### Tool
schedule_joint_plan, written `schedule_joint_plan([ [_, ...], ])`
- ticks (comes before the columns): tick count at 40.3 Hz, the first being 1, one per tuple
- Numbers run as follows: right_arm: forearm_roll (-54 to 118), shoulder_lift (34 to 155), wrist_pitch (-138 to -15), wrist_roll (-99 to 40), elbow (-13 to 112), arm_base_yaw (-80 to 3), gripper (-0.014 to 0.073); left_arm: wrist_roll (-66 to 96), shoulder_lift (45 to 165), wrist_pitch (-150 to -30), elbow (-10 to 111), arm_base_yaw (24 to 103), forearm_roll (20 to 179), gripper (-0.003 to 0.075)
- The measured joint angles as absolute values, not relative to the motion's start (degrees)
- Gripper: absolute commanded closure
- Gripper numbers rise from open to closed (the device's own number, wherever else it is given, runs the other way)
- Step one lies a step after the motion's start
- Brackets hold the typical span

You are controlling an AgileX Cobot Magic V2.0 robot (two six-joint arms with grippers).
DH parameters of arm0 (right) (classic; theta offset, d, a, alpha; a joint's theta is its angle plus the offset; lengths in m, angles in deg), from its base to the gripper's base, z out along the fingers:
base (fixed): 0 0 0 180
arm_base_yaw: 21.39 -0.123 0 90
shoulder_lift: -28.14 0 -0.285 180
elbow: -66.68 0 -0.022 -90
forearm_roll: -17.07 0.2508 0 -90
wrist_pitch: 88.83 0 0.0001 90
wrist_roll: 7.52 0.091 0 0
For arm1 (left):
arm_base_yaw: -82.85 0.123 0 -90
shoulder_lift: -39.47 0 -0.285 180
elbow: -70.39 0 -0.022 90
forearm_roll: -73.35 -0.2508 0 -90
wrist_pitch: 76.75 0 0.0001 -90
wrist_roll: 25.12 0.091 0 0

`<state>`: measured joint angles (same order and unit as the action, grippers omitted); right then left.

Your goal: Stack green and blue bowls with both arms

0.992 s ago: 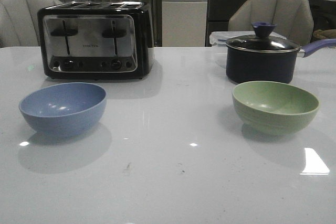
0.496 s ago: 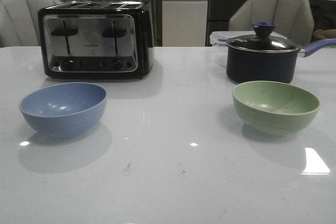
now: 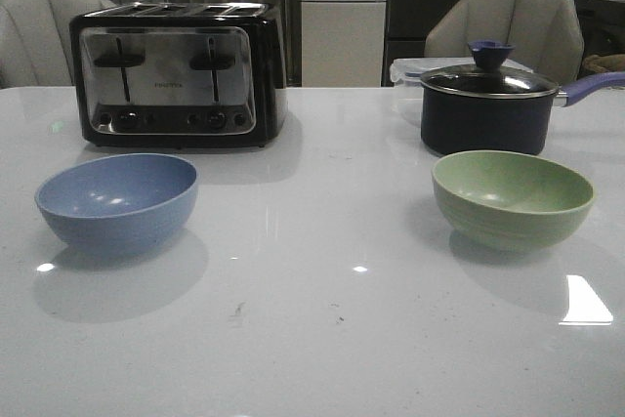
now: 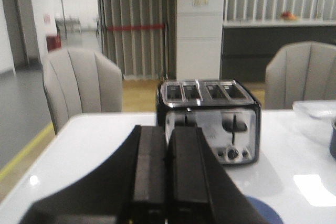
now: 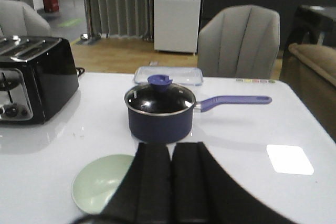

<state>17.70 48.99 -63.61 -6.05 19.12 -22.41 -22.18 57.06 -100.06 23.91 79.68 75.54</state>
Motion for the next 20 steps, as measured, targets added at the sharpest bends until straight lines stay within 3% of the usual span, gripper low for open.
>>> schedule_joint_plan([
  [7, 17.7, 58.4, -55.9, -6.0, 24.8, -22.4, 0.0539, -22.2, 64.6, -108.4, 29.5, 79.7, 77.3, 0.0627],
  [20, 17.7, 72.6, -52.3, -6.0, 25.1, -22.4, 0.0539, -22.2, 74.7, -112.6, 29.5, 79.7, 77.4, 0.0627],
])
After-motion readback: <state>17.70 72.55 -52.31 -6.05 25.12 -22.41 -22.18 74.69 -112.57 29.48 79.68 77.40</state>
